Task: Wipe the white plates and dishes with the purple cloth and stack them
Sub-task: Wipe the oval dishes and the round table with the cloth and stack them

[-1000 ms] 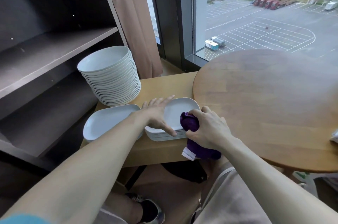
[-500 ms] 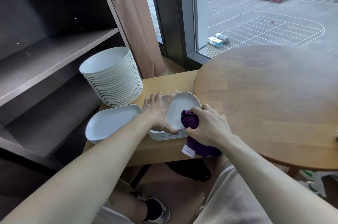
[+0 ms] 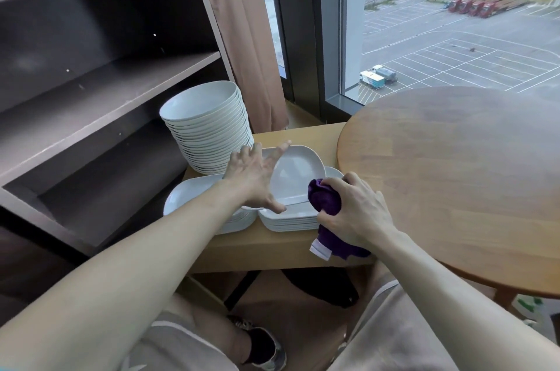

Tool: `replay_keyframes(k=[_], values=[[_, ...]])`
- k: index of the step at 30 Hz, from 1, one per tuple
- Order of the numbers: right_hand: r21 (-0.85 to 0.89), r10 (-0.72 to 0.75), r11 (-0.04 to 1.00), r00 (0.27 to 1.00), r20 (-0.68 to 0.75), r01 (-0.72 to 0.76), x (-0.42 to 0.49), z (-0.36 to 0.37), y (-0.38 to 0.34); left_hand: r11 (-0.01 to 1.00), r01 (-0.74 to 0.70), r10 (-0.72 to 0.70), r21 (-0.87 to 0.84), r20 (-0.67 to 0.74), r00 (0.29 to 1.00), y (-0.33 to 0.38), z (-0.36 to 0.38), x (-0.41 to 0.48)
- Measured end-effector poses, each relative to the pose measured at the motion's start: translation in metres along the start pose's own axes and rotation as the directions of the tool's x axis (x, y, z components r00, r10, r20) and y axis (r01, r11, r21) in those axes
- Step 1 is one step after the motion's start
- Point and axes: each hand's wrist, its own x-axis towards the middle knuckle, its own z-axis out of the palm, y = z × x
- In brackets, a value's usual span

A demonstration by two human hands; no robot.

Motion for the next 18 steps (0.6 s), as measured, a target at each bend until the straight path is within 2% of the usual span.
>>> replay_keyframes(k=[5, 11, 18], values=[[-0.013, -0.018, 1.000, 0.999, -0.027, 0.017, -0.001, 0.002, -0.001, 0.979, 0.136, -0.125, -0.149, 0.080, 0.989, -0.051, -0.003, -0.019], [-0.028, -0.034, 0.999, 0.999, 0.004, 0.034, -0.005, 0.006, -0.002, 0.919, 0.283, -0.200, -0.275, 0.295, 0.934, -0.103, 0.013, -0.049], [-0.029, -0.033, 0.999, 0.998, 0.045, 0.035, -0.007, 0.015, -0.005, 0.900, 0.342, -0.228, -0.269, 0.380, 0.897, -0.125, 0.030, -0.056]])
